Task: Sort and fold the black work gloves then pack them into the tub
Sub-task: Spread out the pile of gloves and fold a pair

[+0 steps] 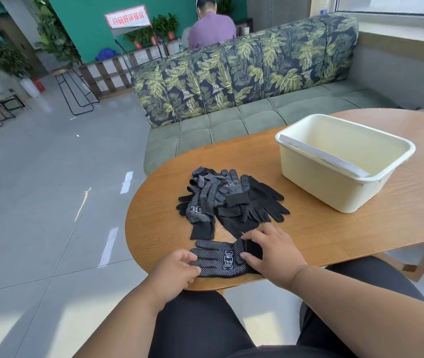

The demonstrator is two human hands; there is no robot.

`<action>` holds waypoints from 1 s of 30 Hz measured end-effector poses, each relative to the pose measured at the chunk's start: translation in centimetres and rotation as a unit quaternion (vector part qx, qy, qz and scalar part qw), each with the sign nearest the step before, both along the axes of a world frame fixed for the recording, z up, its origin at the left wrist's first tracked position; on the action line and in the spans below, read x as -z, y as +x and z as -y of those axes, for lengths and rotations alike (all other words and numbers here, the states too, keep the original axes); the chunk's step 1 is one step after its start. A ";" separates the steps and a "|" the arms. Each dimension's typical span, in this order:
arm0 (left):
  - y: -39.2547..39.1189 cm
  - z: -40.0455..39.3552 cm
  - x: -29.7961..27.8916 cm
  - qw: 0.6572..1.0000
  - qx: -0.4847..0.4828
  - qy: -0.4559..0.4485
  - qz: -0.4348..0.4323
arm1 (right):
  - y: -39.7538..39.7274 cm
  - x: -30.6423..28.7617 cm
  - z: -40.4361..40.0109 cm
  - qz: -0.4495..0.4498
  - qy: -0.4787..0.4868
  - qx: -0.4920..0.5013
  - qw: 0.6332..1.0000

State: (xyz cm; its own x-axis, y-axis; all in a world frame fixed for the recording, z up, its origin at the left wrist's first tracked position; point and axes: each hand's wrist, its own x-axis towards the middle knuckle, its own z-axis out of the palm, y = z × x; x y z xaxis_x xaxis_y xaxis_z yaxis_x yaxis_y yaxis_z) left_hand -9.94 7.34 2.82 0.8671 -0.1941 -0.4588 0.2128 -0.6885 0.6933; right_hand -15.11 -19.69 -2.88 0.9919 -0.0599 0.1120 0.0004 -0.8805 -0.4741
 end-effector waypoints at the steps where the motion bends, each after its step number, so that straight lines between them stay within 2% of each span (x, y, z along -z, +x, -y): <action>1: 0.2 0.0 0.1 0.999 -0.017 -0.030 -0.023 | 0.0 -0.1 0.0 -0.002 -0.004 -0.005 1.000; 4: 0.5 0.1 0.0 0.989 -0.057 -0.104 -0.091 | -0.2 -0.5 0.0 0.015 -0.029 -0.017 0.999; 8: 0.4 0.3 0.3 0.984 -0.033 -0.126 -0.122 | -0.7 -0.8 -0.3 0.074 -0.080 -0.046 0.993; 14: 0.8 0.1 1.6 0.997 0.042 -0.048 -0.047 | -0.8 -1.4 -1.9 0.132 -0.093 -0.119 0.980; 20: 1.0 1.0 1.7 0.995 0.092 -0.010 0.024 | -1.1 -1.3 -3.2 0.120 -0.122 -0.182 0.968; 24: 1.3 1.7 1.7 0.997 0.064 -0.024 0.029 | -1.4 -1.3 -3.3 0.104 -0.159 -0.208 0.959; 30: 1.8 3.1 2.5 0.997 0.045 -0.001 0.068 | -1.8 -1.8 -3.0 0.072 -0.166 -0.229 0.956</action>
